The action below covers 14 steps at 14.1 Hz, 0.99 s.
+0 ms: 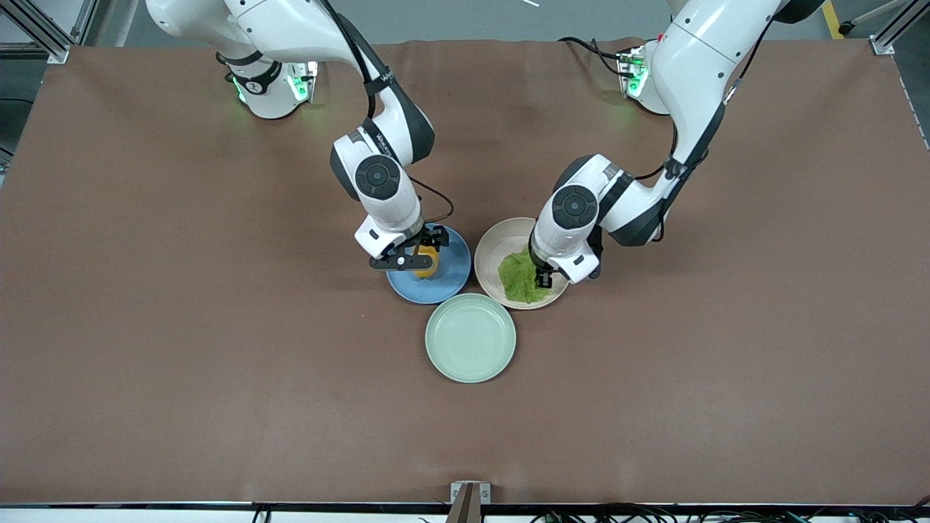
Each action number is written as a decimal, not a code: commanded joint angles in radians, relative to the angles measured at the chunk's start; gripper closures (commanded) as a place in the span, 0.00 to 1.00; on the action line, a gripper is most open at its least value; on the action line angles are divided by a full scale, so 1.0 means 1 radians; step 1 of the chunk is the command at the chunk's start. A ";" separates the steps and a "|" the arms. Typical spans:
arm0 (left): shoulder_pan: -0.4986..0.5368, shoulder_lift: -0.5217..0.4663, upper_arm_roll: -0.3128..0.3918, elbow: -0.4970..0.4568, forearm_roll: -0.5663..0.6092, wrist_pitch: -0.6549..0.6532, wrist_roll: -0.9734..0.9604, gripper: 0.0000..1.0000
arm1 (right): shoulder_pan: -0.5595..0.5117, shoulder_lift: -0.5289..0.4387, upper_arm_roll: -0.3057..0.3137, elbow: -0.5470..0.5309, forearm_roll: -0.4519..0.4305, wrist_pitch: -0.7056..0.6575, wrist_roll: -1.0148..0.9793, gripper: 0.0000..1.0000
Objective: Pick lemon and lettuce from plates
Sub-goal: 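Lower and close the right gripper on the lemon while the left grasps lettuce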
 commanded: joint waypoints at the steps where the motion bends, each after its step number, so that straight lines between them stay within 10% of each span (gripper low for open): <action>1: -0.009 0.017 0.004 0.006 0.024 0.036 -0.025 0.40 | 0.014 0.028 -0.009 -0.004 0.030 0.043 0.009 0.00; 5: -0.012 0.037 0.004 0.009 0.024 0.046 -0.025 0.71 | 0.014 0.054 0.001 0.001 0.042 0.066 0.009 0.00; 8: -0.012 0.036 0.004 0.012 0.026 0.046 -0.022 1.00 | 0.014 0.068 0.008 0.005 0.048 0.083 0.009 0.23; 14: -0.007 -0.093 -0.001 0.020 0.047 -0.069 0.024 1.00 | 0.014 0.065 0.008 0.014 0.047 0.078 0.009 0.73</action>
